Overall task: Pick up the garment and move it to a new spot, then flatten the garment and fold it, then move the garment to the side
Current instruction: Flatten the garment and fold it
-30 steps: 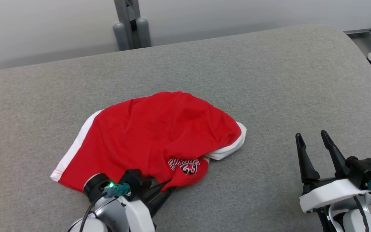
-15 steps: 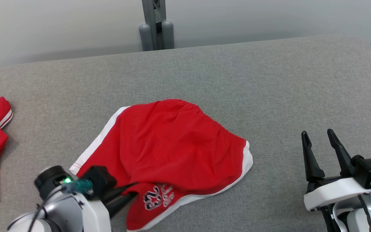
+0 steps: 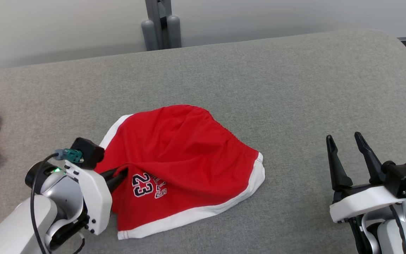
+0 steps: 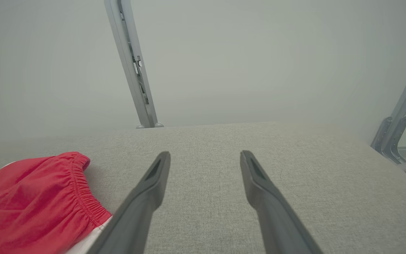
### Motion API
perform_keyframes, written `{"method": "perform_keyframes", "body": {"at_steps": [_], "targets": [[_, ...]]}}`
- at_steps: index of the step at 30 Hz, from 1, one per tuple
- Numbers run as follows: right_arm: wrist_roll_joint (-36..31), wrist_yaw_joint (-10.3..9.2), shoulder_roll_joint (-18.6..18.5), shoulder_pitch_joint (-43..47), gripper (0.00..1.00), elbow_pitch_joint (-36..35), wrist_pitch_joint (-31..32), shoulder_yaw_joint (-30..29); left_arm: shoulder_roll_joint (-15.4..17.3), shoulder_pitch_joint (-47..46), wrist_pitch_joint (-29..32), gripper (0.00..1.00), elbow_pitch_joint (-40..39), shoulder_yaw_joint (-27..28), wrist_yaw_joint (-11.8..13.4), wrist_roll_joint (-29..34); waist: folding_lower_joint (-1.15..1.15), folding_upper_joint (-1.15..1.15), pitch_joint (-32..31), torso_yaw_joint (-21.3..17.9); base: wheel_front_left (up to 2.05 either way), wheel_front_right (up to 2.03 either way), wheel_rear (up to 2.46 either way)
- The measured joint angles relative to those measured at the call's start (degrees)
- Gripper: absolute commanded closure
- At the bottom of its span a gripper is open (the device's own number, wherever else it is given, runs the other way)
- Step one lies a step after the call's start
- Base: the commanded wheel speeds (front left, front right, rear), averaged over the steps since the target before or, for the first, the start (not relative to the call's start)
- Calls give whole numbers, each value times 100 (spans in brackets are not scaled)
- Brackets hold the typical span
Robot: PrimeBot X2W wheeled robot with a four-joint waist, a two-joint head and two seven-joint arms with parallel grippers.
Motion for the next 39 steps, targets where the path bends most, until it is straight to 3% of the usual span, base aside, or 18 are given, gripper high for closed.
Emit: {"method": "perform_keyframes", "body": {"at_steps": [2, 4, 5, 6, 14, 20, 24, 30, 39], "targets": [[2, 0, 0, -11, 0, 14, -2, -5, -161, -116, -159, 89, 430, -4, 0, 5, 0, 0, 12, -40, 0, 0, 0], [10, 0, -3, -11, 0, 31, -4, -12, -294, -198, -325, 62, 831, 33, 13, 12, 0, 0, 18, -61, 0, 0, 0], [12, 0, -1, -11, 0, 38, -10, -9, -382, -217, -445, 36, 998, 109, 30, -34, 0, 0, 16, -68, 0, 0, 0], [19, 0, -1, -13, 0, 48, -11, 5, -482, -219, -581, 0, 1155, 212, 88, -145, 0, 0, 17, -79, 0, 0, 0], [63, 0, 0, -8, 0, 88, -31, -35, -665, -175, -1384, 0, 1746, 517, 528, -98, 0, 0, 4, -47, 0, 0, 0], [32, 0, 0, 4, 0, 93, -27, -74, -619, 116, -1971, 0, 1685, 977, 1263, -108, 0, 0, -99, 58, 0, 0, 0], [-3, 0, -1, 22, 0, 77, -19, -99, -665, 521, -2757, 0, 1190, 1549, 1751, -319, 0, 0, -238, 161, 0, 0, 0], [-107, 0, -1, 29, 0, 4, 34, -80, -748, 937, -3559, 0, 353, 1908, 2065, -144, 0, 0, -404, 298, 0, 0, 0], [-202, 0, 1, 126, 0, -85, 153, 52, -923, 1700, -3689, 0, -691, 2003, 2334, 668, 0, 0, -623, 371, 0, 0, 0]]}}
